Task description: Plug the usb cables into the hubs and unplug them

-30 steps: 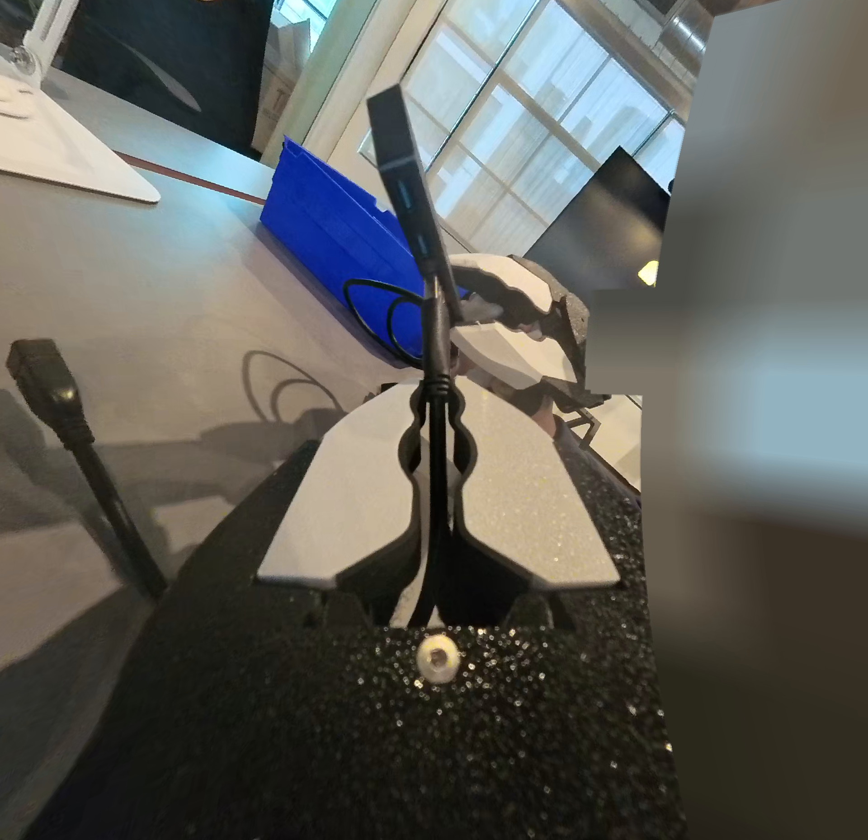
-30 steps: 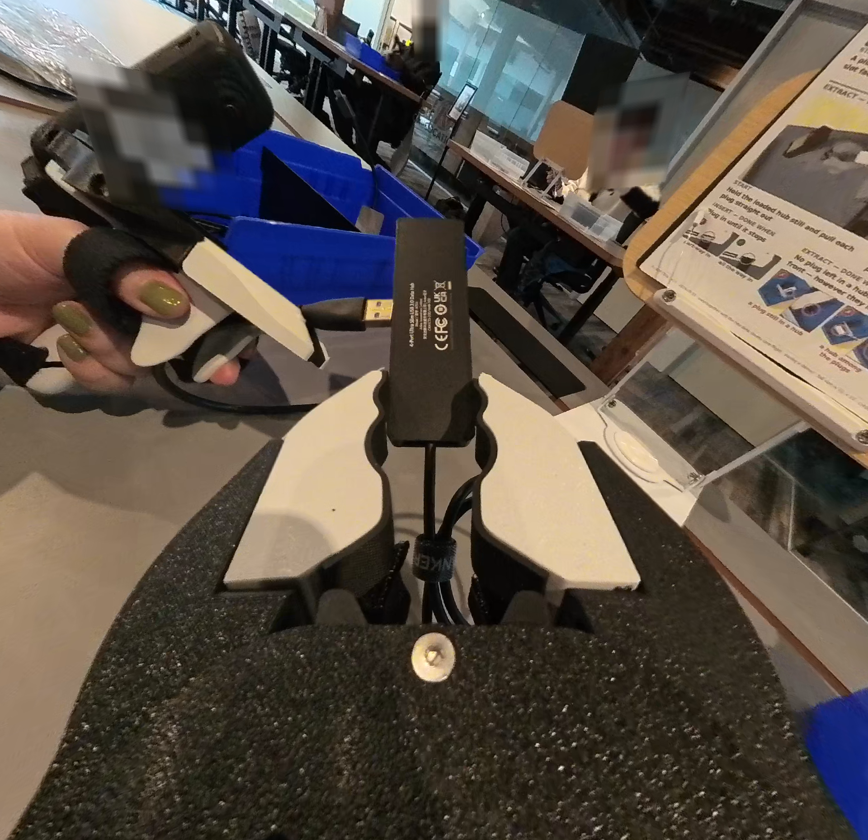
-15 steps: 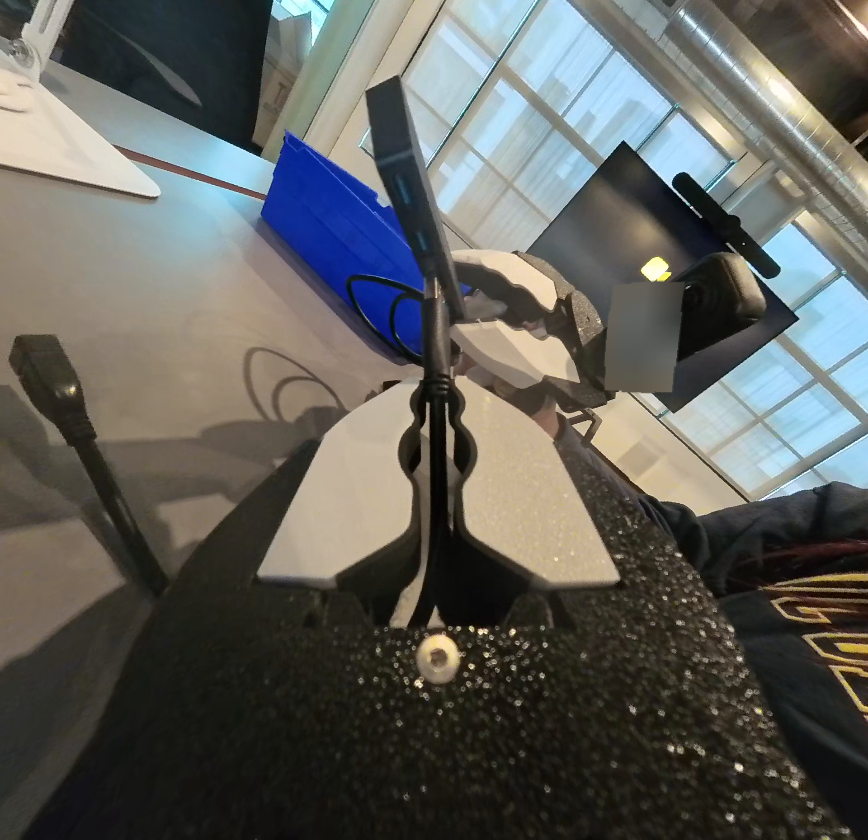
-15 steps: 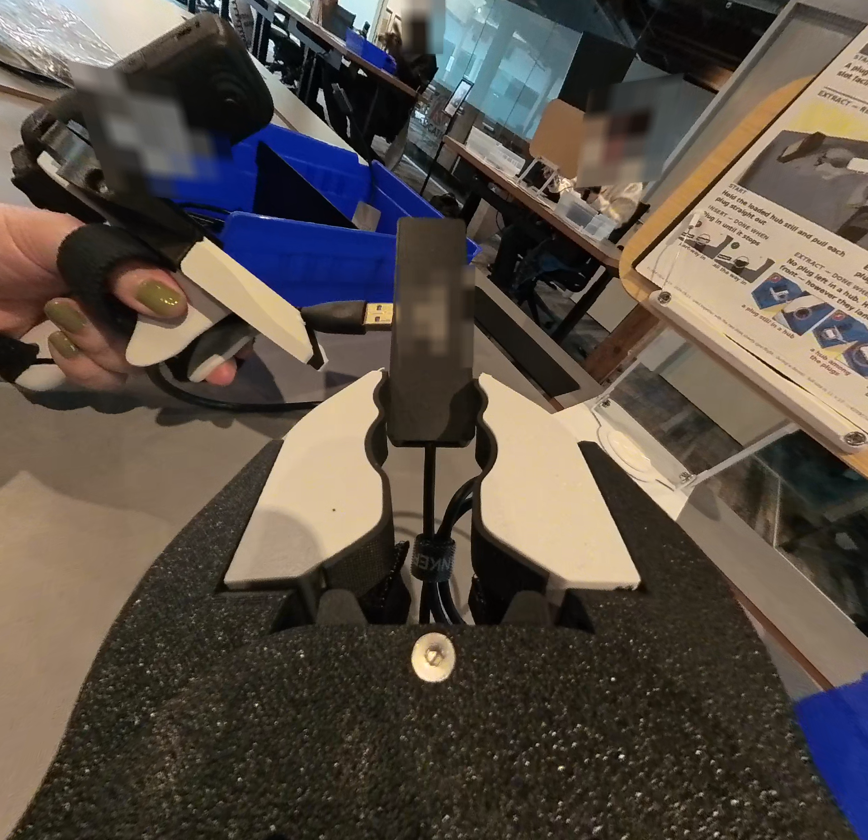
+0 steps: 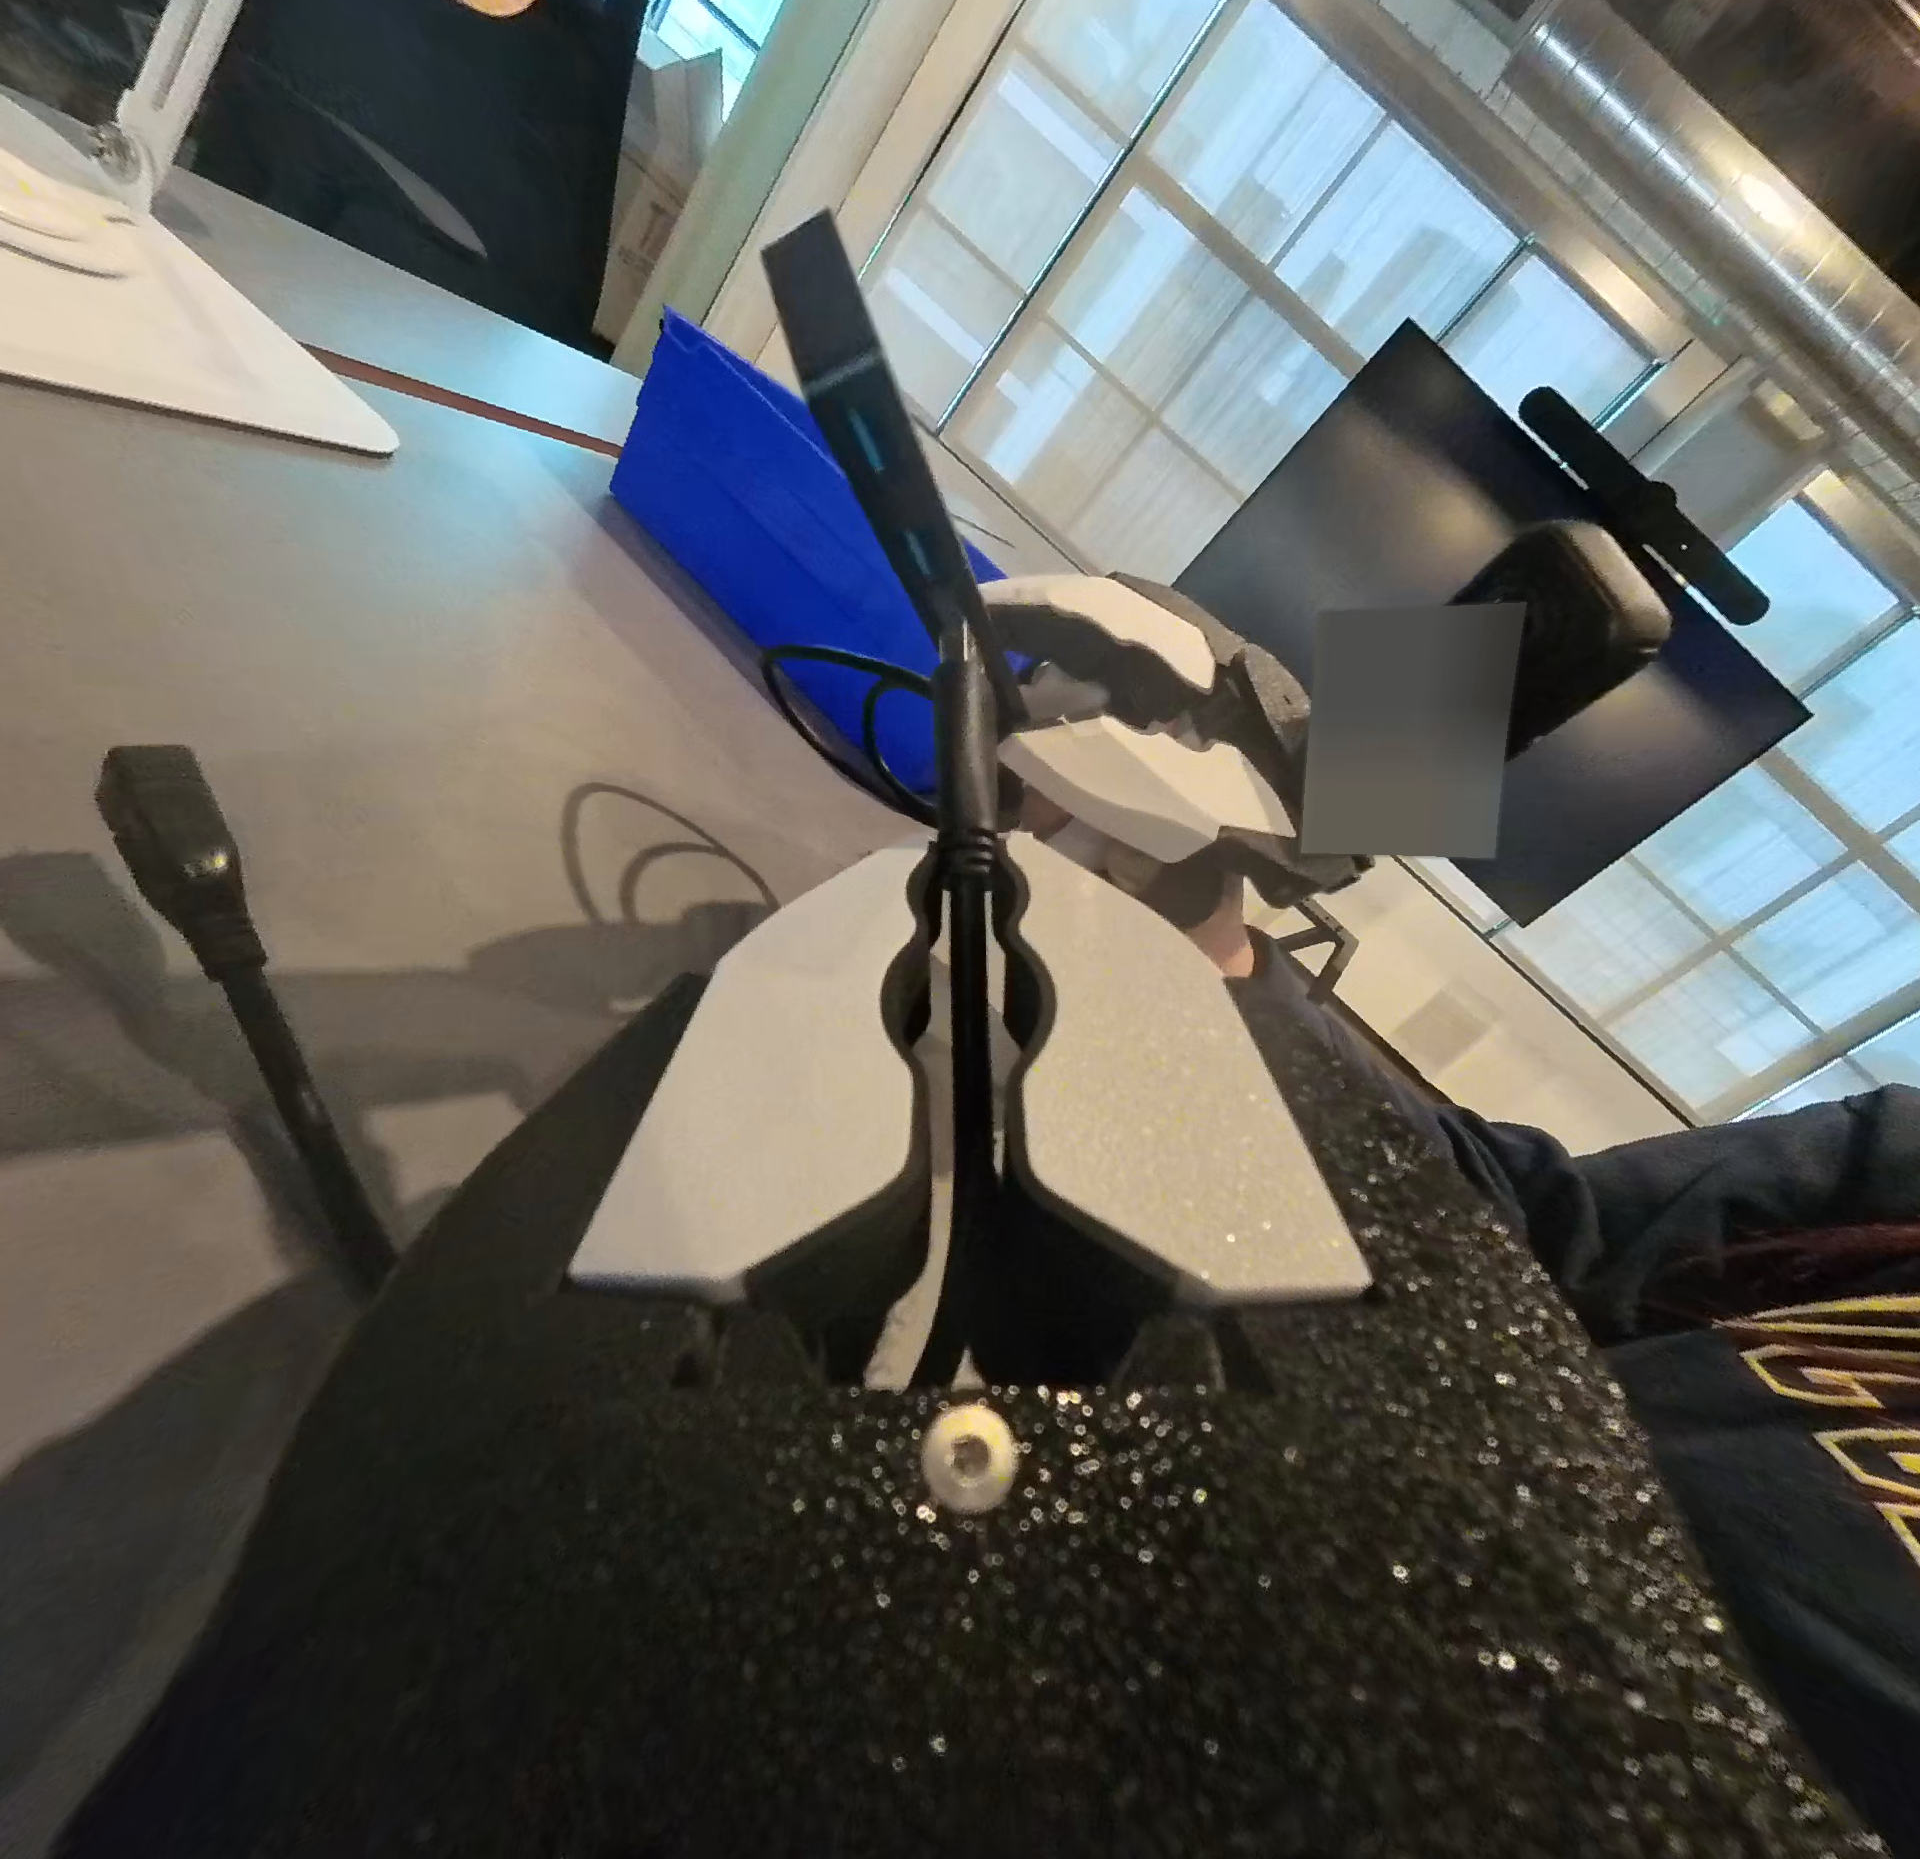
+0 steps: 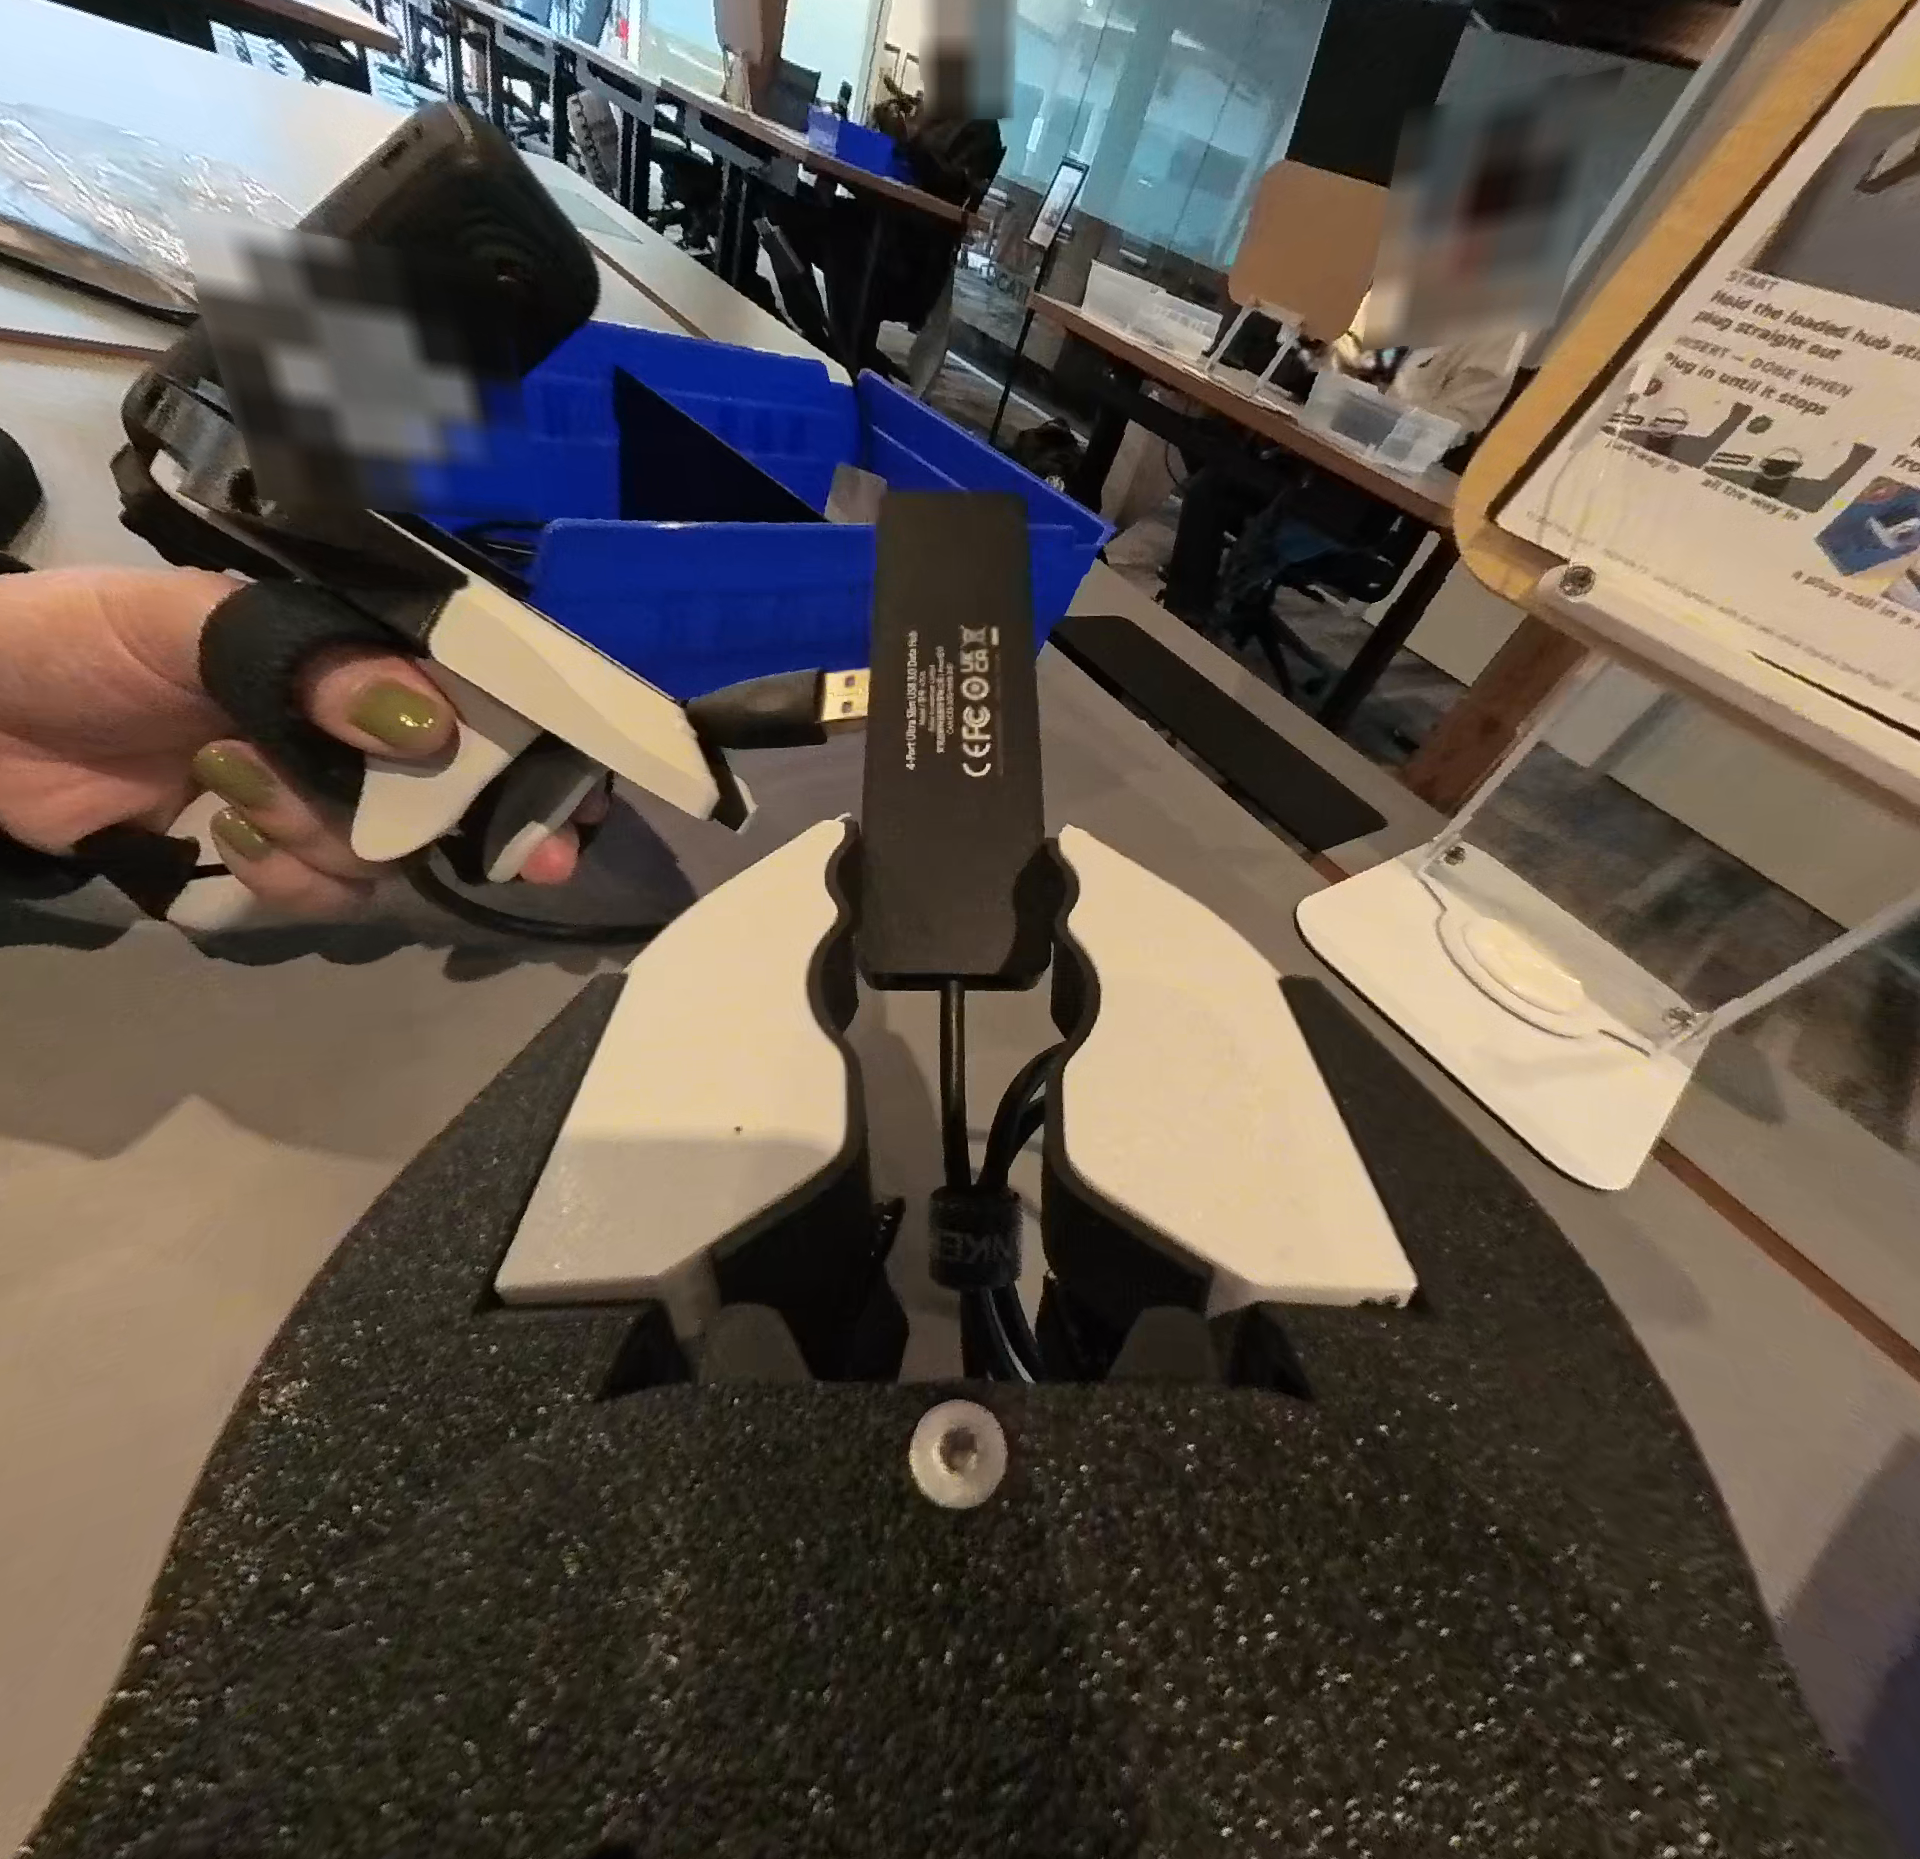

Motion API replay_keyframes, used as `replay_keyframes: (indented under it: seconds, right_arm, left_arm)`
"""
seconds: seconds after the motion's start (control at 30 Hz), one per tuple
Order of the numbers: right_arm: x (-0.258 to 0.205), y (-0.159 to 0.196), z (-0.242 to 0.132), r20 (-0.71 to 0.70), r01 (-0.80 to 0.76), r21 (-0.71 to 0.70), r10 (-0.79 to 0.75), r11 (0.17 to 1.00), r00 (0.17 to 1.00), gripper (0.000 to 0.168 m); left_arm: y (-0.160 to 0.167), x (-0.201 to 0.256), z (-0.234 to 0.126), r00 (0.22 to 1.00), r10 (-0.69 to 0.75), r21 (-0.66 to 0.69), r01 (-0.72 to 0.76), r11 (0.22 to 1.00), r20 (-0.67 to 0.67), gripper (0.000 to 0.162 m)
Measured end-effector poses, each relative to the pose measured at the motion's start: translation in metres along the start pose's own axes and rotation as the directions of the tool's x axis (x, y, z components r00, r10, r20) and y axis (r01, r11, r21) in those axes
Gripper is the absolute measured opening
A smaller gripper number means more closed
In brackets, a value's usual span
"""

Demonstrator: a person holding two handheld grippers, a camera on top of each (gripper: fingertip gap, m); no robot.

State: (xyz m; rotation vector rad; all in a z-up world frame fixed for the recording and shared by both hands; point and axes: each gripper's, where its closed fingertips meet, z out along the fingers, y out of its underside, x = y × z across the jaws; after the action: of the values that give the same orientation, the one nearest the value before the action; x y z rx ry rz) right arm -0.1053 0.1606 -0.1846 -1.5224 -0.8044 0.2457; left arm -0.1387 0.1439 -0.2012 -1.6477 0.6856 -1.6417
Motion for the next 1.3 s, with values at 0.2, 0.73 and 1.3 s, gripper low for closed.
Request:
replay_keyframes:
  seconds: [0.2,0.73,1.3]
  right_arm:
    - [-0.001,-0.001,-0.003,-0.051,0.174,-0.019,-0.175,0.985,0.983,0.033]
    - [-0.005,-0.010,-0.010,-0.161,0.443,-0.041,-0.443,0.896,0.882,0.034]
    - [-0.005,-0.008,-0.012,-0.066,0.329,0.050,-0.326,0.943,0.943,0.034]
  left_arm:
    - [0.002,0.001,0.001,1.000,0.015,-0.007,-0.015,1.000,0.000,0.008]
    - [0.002,0.007,0.002,0.998,-0.011,0.015,0.012,1.000,-0.066,0.008]
    - [0.004,0.011,0.003,0.991,0.118,-0.003,-0.118,0.993,-0.071,0.008]
